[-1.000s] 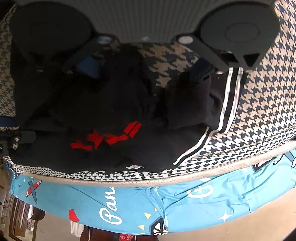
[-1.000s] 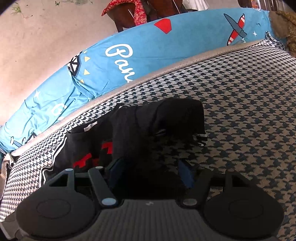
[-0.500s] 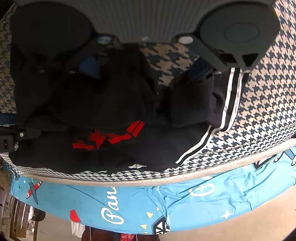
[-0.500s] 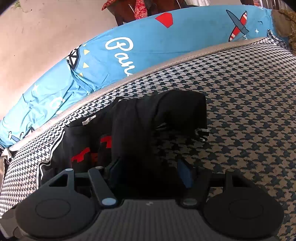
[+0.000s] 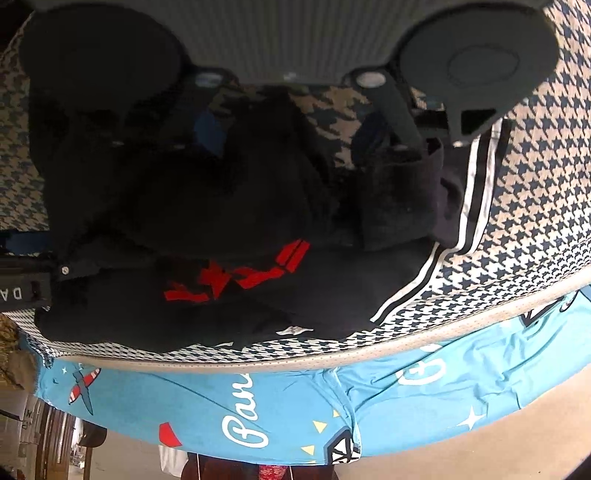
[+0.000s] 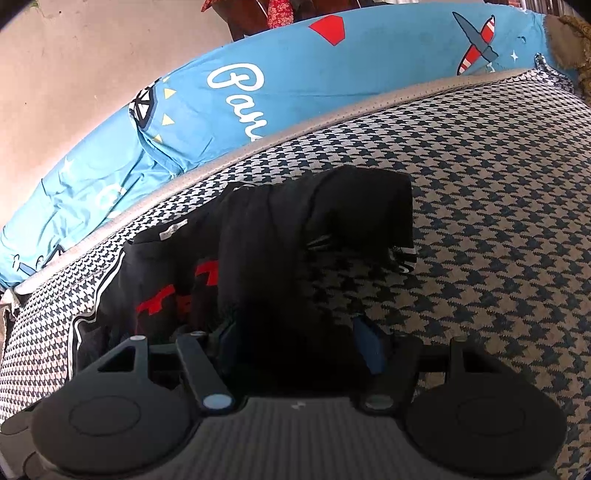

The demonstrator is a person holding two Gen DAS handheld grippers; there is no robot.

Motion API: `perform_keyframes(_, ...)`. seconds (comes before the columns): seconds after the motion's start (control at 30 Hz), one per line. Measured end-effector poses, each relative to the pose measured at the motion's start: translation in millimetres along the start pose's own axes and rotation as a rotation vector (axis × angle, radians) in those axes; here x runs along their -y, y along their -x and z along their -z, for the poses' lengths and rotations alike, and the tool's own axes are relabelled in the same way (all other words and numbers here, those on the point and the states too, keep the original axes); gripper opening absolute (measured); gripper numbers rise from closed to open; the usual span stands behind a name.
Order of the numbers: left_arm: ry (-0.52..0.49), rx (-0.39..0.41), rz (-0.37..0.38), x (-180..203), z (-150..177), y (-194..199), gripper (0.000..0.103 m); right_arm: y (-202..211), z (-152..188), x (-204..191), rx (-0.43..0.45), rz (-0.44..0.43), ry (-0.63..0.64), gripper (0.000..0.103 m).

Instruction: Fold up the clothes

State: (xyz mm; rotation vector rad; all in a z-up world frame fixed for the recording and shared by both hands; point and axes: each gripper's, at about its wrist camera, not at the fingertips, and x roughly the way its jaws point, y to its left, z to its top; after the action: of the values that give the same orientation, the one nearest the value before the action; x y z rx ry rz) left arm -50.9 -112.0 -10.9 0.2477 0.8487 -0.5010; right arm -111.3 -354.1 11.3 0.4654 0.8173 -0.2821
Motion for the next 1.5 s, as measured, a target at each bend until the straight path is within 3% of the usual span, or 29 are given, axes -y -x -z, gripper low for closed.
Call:
perform_keyframes(0.07,0.0,0.0,0.01,0.6,0.0,0.4,0.059,-0.5,-0.4,0.5,-0.003,0.0,-0.001,0.066)
perform_keyframes(0.3,-0.013,0.006,0.019,5.3,-0.6,2.1,0.048,-2.1,-1.5,2.4,-0.016,-0.001,-0.003,0.066)
perform_keyframes(0.43,0.003,0.019,0.024,4.0,-2.1,4.8,0.033,-5.2,-2.1,4.6,-0.036,-0.001,-0.007,0.066)
perform_keyframes(0.6,0.048,0.054,-0.025,-6.4,-7.5,10.7,0.028,-7.8,-1.5,4.0,-0.047,0.02,0.025,0.066)
perform_keyframes(0.67,0.081,0.073,-0.059,-13.8,-10.5,14.3,0.028,-6.9,-0.6,1.2,-0.029,0.039,0.052,0.06)
perform_keyframes(0.73,0.133,0.095,-0.098,-25.8,-13.9,19.0,0.028,-5.8,-0.5,-0.6,-0.009,0.062,0.073,0.029)
perform_keyframes(1.0,0.333,0.129,-0.31,-83.3,-20.6,32.8,0.028,3.5,-9.5,16.4,0.064,0.126,-0.035,0.025)
perform_keyframes(1.17,0.442,0.116,-0.269,-111.5,-15.1,39.1,0.028,21.2,-7.9,17.2,0.084,0.068,-0.046,0.029)
perform_keyframes(1.23,0.473,0.112,-0.247,-119.4,-12.9,41.6,0.03,28.6,-3.7,16.7,0.074,0.051,-0.047,0.042)
perform_keyframes(1.4,0.43,0.111,-0.148,-105.2,-7.2,47.4,0.038,40.6,14.4,5.4,0.044,-0.047,-0.021,0.05)
perform_keyframes(1.5,0.41,0.114,-0.092,-96.4,-3.9,51.5,0.05,47.5,26.8,-4.6,0.028,-0.113,0.018,0.052)
